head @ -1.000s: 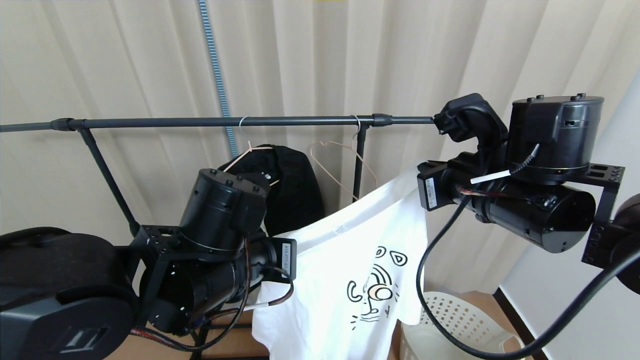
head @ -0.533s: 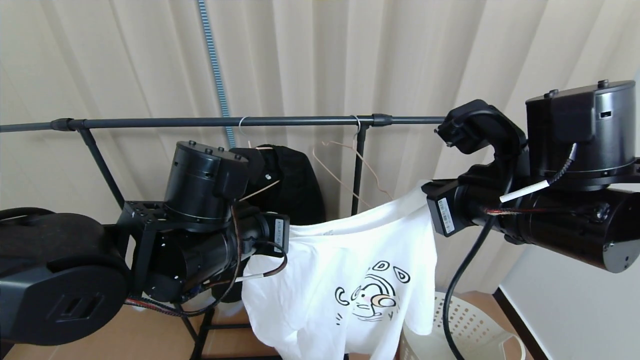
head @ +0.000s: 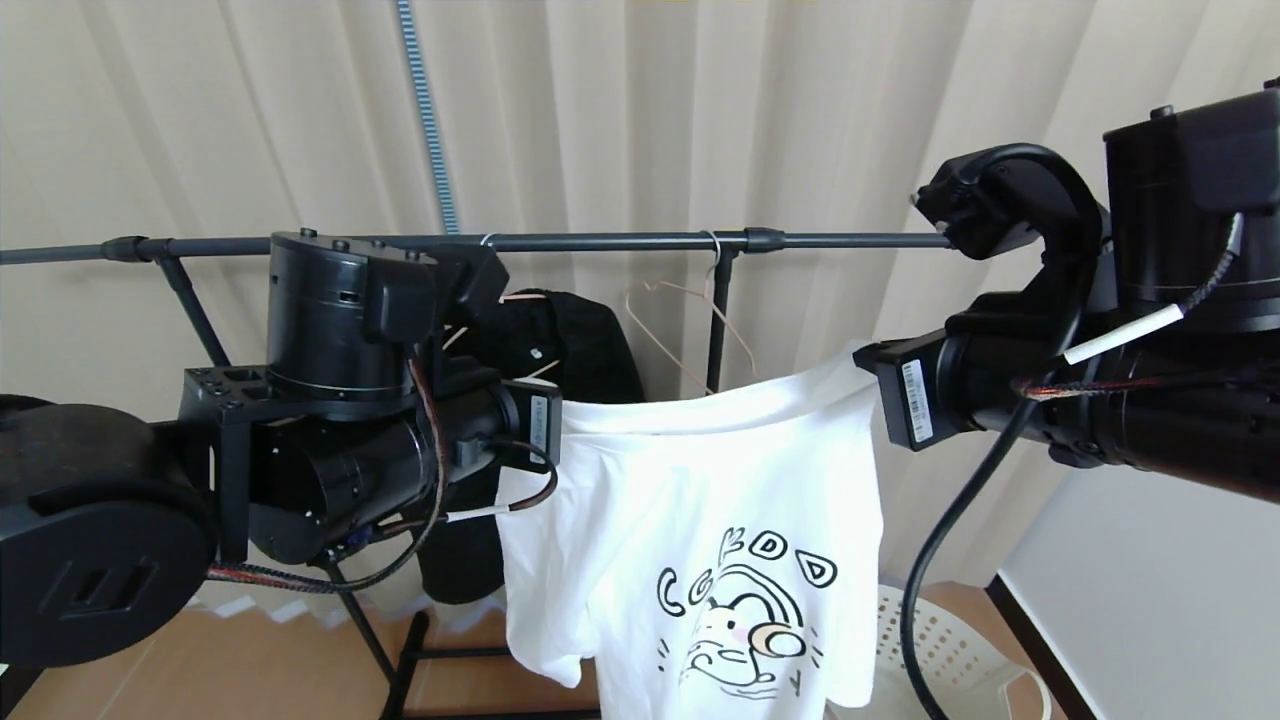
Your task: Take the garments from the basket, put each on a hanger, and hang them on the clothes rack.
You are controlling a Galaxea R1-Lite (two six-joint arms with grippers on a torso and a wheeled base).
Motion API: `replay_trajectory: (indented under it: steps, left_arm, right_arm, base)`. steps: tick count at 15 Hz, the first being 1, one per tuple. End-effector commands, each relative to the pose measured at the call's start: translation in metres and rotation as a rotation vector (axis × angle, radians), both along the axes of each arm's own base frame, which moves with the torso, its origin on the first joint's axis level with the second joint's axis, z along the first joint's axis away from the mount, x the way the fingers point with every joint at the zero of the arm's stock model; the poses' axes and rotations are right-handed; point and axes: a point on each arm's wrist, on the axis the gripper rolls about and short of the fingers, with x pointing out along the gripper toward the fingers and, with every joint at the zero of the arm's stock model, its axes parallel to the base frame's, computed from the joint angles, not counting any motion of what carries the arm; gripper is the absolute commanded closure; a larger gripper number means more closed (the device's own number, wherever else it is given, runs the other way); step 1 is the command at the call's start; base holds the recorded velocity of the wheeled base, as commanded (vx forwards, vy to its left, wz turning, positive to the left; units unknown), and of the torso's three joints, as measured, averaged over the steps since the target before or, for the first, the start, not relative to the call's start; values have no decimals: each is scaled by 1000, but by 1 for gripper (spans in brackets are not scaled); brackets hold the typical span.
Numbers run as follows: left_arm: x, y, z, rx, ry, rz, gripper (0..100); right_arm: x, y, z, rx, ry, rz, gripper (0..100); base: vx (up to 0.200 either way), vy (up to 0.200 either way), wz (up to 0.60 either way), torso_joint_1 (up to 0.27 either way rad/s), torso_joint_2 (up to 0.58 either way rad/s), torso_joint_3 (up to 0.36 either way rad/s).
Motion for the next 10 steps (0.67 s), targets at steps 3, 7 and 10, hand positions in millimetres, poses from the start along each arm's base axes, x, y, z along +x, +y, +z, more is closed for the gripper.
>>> replay_trajectory:
  steps: [3,7,10]
  left_arm:
    - [14,-3,22,-66,-53,-85,100]
    - [43,-13,39,-93,-113,-88,100]
    - [61,-24,51,-134,-151,-158,100]
  right_arm:
    - [-31,4,3,-53,32,77,100]
    - [-55,21,-7,-119,75,186,100]
    - [-74,46,-19,-131,106,290,100]
  base:
    - [0,0,0,0,0,0]
    - [0,0,0,0,0,0]
    - [0,0,0,0,0,0]
